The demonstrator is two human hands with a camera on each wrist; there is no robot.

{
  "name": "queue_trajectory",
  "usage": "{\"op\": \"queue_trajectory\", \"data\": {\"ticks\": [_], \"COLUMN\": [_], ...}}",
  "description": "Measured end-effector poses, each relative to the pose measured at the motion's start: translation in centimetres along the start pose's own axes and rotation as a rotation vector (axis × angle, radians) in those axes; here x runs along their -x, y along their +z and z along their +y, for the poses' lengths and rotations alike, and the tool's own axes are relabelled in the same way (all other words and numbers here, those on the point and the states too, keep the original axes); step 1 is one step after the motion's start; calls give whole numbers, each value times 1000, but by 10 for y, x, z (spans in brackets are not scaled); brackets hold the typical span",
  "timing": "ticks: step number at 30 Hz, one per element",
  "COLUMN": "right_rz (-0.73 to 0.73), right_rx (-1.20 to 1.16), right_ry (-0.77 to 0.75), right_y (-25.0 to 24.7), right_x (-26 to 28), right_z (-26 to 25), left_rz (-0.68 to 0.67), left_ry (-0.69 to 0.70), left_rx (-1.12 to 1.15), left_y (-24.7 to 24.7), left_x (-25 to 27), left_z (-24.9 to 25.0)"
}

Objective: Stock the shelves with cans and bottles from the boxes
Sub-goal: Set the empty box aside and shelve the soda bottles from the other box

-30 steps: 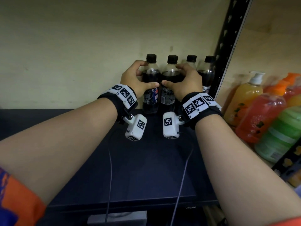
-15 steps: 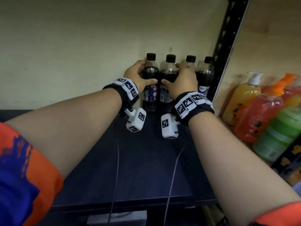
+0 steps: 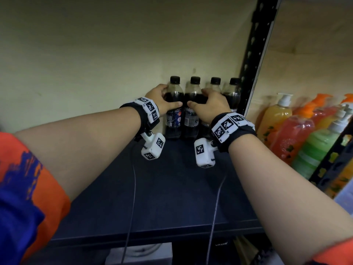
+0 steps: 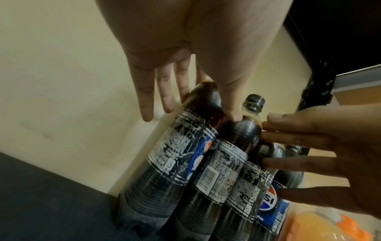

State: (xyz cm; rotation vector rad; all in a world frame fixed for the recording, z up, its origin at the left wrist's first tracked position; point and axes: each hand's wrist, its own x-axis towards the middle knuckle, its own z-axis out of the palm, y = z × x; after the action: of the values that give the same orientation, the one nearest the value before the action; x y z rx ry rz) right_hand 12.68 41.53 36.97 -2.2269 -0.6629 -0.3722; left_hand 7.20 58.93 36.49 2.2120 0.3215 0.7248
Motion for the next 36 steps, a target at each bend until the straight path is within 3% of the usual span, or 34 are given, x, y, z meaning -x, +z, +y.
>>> {"op": "queue_trajectory", "data": {"ticks": [5,9,17,28,36], "right_rz": [-97,-177,-434,-709,-1044], "right_rx": [10,113,374,363,338], "right_ry": [-25,-57,-97,-106,-89], "right_y": [-25,-41,-58,-86,-59], "right_x": [26,52,122,254,326], "right_z": [-9,-19,-33,-59,-61], "left_rz": [-17,-22,-249,-493,-683], "left_ry": [-80,-53,-196,-300,-434], "left_rx": [-180,-362,-756,-711,-635], "left_y": [-32,-59,-103,-123,-103], "left_x": [21,50,138,294,378], "left_z": [25,32,25,14,-22]}}
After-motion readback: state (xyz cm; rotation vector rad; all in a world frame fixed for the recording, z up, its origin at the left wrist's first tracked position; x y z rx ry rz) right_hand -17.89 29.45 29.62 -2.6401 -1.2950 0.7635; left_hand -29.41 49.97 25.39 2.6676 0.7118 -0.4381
